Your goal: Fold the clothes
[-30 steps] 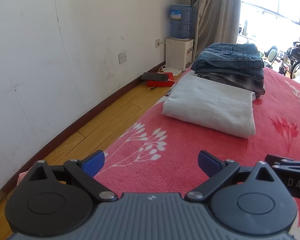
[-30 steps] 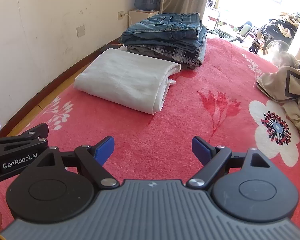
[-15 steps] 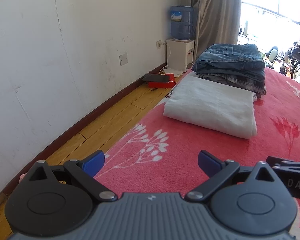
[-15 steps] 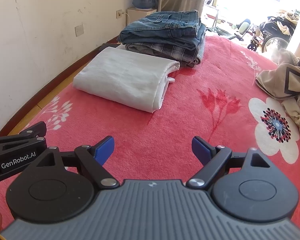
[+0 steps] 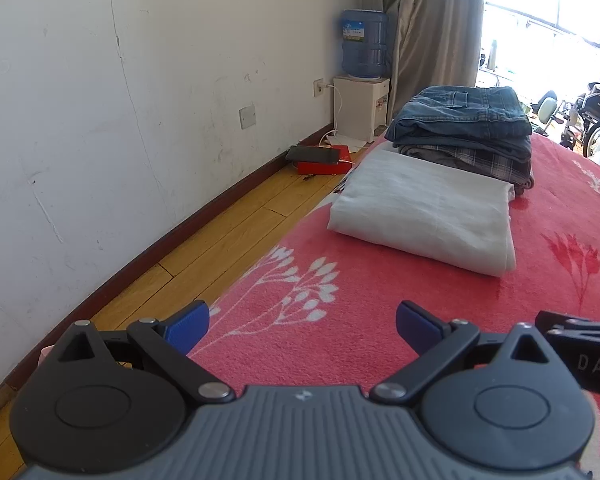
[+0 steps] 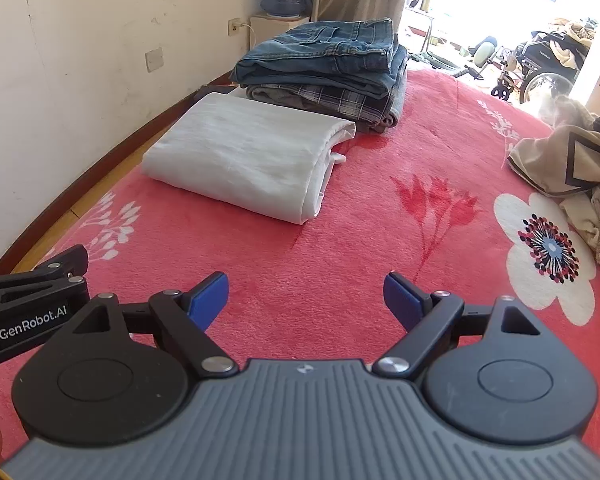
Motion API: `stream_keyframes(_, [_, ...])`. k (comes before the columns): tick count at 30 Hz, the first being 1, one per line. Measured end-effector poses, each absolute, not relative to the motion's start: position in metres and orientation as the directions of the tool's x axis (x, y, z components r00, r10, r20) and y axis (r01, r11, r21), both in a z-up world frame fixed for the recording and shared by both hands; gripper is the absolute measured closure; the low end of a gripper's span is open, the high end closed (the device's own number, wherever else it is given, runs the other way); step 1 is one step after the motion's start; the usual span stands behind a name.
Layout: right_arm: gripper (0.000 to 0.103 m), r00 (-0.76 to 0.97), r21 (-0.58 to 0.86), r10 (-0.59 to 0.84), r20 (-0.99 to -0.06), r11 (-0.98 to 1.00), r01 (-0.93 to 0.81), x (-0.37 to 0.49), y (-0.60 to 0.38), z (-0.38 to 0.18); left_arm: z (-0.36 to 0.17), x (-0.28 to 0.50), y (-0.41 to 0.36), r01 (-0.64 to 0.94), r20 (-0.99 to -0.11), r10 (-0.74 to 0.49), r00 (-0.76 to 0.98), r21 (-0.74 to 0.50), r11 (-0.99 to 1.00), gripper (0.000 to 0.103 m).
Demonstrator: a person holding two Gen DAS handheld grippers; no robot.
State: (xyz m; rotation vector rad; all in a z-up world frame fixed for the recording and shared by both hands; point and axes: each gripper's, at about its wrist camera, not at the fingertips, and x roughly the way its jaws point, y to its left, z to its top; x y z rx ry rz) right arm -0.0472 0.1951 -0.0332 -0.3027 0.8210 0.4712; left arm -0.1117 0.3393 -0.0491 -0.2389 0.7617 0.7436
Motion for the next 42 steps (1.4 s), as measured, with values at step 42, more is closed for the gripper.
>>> stream_keyframes(42, [0.017, 0.592, -0.095, 0.265, -0.761, 0.857, -0.506, -0.0489, 0.1987, -0.0345, -0.0468, -0.1139, 0.3412, -0.69, -0.693, 0.532, 0.487, 0.069, 0.721, 0.003])
